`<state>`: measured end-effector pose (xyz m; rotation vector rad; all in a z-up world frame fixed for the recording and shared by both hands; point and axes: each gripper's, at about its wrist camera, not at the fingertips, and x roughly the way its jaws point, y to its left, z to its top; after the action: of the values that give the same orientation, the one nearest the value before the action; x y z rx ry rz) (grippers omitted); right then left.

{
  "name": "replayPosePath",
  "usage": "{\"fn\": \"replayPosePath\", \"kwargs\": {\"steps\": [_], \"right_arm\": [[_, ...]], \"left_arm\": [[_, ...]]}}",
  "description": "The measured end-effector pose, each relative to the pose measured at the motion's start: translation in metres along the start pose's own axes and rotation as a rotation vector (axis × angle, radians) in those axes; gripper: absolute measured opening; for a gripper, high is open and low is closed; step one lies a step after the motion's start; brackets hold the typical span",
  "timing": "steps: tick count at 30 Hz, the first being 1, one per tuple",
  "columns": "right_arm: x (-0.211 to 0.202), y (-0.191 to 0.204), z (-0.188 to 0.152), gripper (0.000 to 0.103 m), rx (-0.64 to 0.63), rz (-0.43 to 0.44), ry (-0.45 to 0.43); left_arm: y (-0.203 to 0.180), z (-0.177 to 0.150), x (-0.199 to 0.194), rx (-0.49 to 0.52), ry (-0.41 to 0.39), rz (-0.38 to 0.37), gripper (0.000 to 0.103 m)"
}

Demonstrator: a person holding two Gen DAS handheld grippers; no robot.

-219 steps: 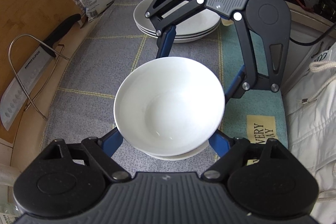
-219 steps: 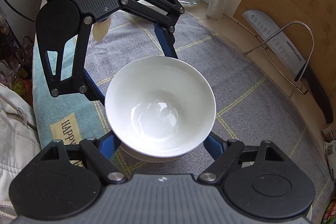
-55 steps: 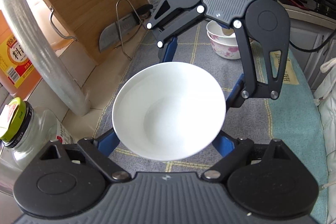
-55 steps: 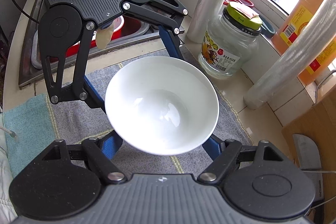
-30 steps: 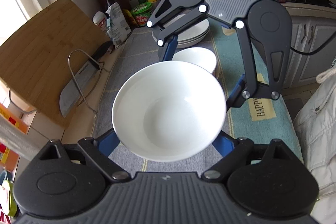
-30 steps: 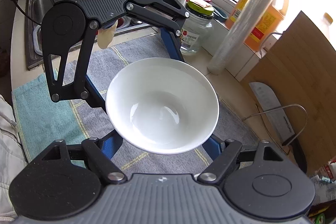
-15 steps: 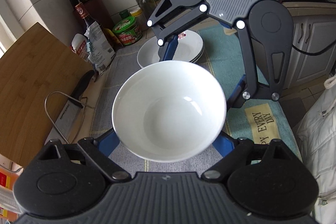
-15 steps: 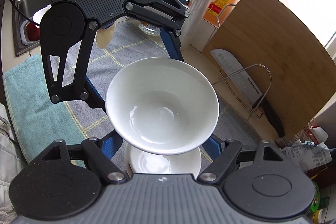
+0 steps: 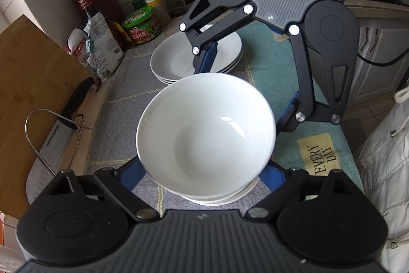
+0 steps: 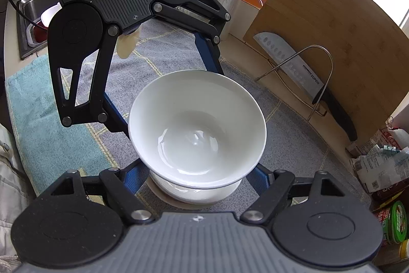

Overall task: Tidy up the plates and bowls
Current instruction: 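Lower the white bowl with both tools onto the bowl stack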

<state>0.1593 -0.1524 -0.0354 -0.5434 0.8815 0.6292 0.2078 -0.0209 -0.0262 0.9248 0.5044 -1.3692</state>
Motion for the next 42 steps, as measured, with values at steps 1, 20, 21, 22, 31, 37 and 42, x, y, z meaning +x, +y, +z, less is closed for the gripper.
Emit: {"fn": "replayPosePath", "kwargs": {"steps": [1, 20, 21, 22, 31, 37, 42], "right_arm": [[0.001, 0.0, -0.001, 0.085, 0.001, 0.002, -0.001], [0.003, -0.009, -0.001, 0.085, 0.024, 0.006, 0.013], [0.004, -0.009, -0.001, 0.085, 0.031, 0.015, 0.016], [0.004, -0.01, -0.002, 0.085, 0.038, 0.027, 0.018], [0.014, -0.025, -0.003, 0.086, 0.101, 0.124, 0.036], [0.015, -0.027, -0.003, 0.085, 0.101, 0.143, 0.047], [0.021, -0.033, -0.002, 0.085, 0.113, 0.172, 0.057]], "left_arm": [[0.0, 0.0, 0.001, -0.003, 0.001, -0.001, 0.093], [0.007, 0.004, 0.01, -0.01, 0.001, -0.03, 0.093], [0.007, 0.004, 0.011, -0.013, 0.005, -0.041, 0.093], [0.008, 0.004, 0.011, -0.018, 0.009, -0.052, 0.093], [0.021, 0.004, 0.02, -0.06, 0.047, -0.131, 0.093], [0.026, 0.004, 0.024, -0.079, 0.063, -0.159, 0.093], [0.028, 0.004, 0.027, -0.093, 0.071, -0.178, 0.093]]}}
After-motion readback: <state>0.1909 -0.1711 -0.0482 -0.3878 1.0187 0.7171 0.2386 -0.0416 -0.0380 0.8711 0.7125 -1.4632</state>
